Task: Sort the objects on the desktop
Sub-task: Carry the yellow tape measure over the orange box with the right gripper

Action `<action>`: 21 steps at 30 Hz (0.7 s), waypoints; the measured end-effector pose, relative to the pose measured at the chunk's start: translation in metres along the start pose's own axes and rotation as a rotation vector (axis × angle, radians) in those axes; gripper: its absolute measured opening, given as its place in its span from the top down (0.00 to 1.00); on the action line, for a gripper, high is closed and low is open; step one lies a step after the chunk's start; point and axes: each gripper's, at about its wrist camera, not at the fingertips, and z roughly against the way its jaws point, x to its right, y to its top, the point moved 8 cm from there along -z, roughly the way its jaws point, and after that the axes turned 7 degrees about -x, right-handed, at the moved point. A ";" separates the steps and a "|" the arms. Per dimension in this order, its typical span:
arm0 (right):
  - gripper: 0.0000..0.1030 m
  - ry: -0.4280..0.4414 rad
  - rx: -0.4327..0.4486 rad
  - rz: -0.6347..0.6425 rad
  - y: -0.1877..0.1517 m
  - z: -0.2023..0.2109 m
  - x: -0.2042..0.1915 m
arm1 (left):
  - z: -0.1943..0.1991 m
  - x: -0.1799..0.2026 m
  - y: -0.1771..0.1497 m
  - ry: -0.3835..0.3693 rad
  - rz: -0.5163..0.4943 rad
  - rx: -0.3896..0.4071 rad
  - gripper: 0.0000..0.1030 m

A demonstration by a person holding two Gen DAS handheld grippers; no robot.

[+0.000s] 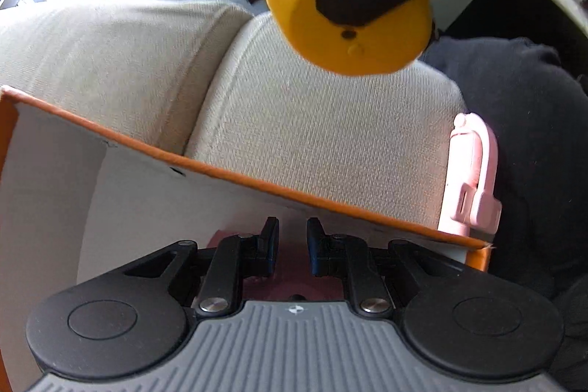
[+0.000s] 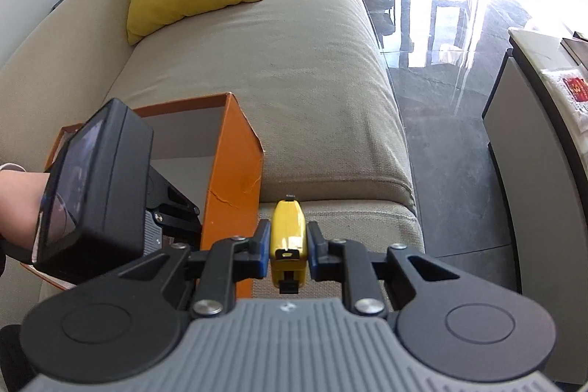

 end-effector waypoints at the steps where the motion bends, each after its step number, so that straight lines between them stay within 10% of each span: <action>1: 0.80 0.001 0.000 -0.001 0.000 -0.001 0.000 | -0.004 0.000 -0.003 0.009 -0.002 -0.039 0.83; 6: 0.80 0.008 0.007 0.001 0.000 0.002 -0.003 | -0.009 -0.007 -0.013 0.051 0.013 -0.080 0.83; 21: 0.80 0.107 0.057 0.077 0.001 0.038 -0.044 | 0.072 -0.001 -0.049 -0.001 0.197 0.347 0.82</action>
